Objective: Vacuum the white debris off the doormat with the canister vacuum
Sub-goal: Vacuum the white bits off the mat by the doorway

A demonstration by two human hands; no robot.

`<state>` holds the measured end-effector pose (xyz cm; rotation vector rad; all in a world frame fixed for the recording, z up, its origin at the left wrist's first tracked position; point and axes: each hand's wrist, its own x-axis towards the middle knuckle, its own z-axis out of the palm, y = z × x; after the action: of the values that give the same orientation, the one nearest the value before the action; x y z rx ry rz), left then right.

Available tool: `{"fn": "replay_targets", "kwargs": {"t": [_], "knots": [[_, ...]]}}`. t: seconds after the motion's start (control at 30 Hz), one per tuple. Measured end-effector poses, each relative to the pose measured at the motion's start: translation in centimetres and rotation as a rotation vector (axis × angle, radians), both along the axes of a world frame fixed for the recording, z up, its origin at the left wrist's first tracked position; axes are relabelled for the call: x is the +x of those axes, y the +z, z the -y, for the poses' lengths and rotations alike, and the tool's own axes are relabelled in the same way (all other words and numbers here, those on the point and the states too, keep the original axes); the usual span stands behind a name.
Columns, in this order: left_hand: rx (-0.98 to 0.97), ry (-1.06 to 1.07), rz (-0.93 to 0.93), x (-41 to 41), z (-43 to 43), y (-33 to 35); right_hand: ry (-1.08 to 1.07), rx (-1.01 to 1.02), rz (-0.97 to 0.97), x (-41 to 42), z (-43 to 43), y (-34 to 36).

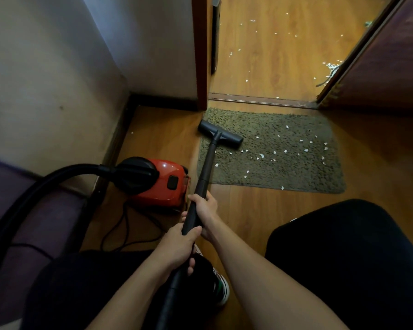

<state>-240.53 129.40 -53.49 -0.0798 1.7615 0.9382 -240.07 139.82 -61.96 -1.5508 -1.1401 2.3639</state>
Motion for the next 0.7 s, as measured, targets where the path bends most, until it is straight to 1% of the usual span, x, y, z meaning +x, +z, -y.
{"fn": "replay_targets", "kwargs": {"t": [0.23,0.5,0.7], "knots": [[0.010,-0.017,-0.004,0.2,1.1,-0.3,-0.029,-0.006,0.003,0.2,1.1,-0.3],[0.030,-0.033,-0.015,-0.7,-1.2,-1.1,-0.033,0.029,0.027,-0.4,-1.3,-0.5],[0.034,-0.050,-0.004,-0.8,-1.7,-1.1,-0.055,0.010,0.027,-0.3,-1.9,-0.5]]}}
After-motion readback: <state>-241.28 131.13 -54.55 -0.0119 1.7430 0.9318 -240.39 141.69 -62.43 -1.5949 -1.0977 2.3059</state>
